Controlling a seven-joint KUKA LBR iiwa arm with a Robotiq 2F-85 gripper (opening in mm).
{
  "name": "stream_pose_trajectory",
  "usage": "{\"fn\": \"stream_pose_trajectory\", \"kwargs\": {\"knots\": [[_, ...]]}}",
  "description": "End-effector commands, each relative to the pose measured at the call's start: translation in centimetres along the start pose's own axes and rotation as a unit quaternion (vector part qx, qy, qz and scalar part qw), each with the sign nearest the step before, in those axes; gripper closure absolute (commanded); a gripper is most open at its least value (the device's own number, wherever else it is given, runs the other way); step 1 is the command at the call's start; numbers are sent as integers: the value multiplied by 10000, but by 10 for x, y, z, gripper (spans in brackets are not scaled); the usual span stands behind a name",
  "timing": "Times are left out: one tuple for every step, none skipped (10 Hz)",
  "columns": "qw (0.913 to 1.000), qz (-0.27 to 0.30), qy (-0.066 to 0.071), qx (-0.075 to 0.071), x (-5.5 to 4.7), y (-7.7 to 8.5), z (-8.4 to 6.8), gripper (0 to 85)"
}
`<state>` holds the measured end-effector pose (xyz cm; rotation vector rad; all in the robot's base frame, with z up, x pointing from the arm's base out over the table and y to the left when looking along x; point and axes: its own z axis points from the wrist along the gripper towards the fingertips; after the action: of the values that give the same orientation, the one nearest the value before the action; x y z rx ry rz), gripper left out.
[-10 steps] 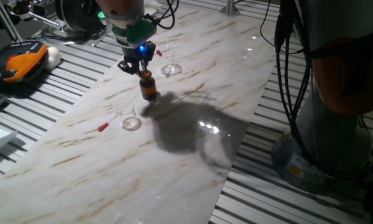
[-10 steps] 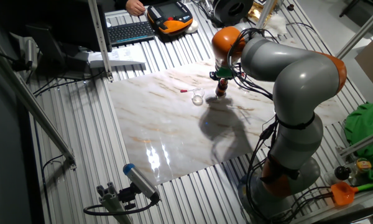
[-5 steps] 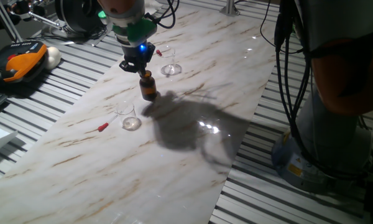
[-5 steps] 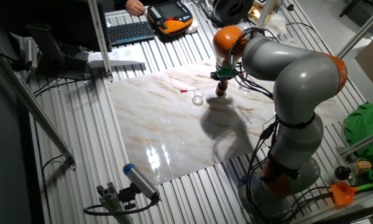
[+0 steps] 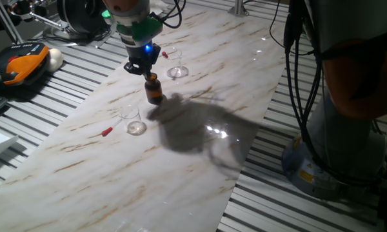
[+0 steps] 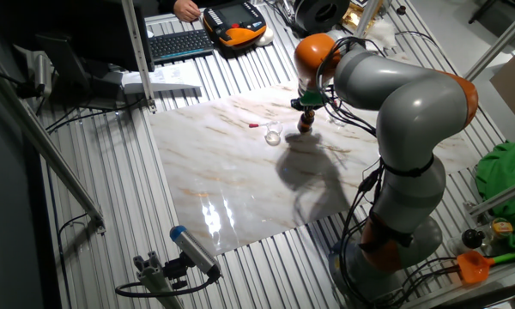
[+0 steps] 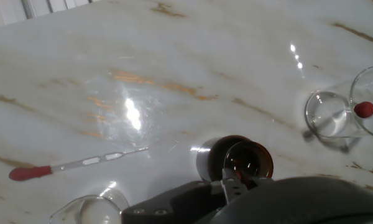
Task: Transfer liquid using a dropper
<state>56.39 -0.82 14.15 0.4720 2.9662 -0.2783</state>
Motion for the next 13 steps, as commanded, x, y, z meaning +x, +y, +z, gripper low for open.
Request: {"fn": "stream_pose_trajectory", "kwargs": {"knots": [[10000,36,-15,17,0,0,0,510],[10000,50,-28,29,0,0,-1,510],[10000,57,-28,29,0,0,-1,510],[10000,57,-28,29,-1,0,-1,510],[10000,57,-28,29,-1,0,-1,510],[10000,42,-28,29,-1,0,-1,510],[10000,-1,-10,3,-1,0,0,680],[10000,-58,19,-36,-1,0,0,850],[9999,-100,47,-74,-1,0,0,850],[9999,-125,40,-53,-1,0,0,850],[9999,-134,38,-46,-1,0,0,850],[9999,-134,30,-48,-1,0,0,850],[9999,-142,45,-43,-1,0,0,850]]}}
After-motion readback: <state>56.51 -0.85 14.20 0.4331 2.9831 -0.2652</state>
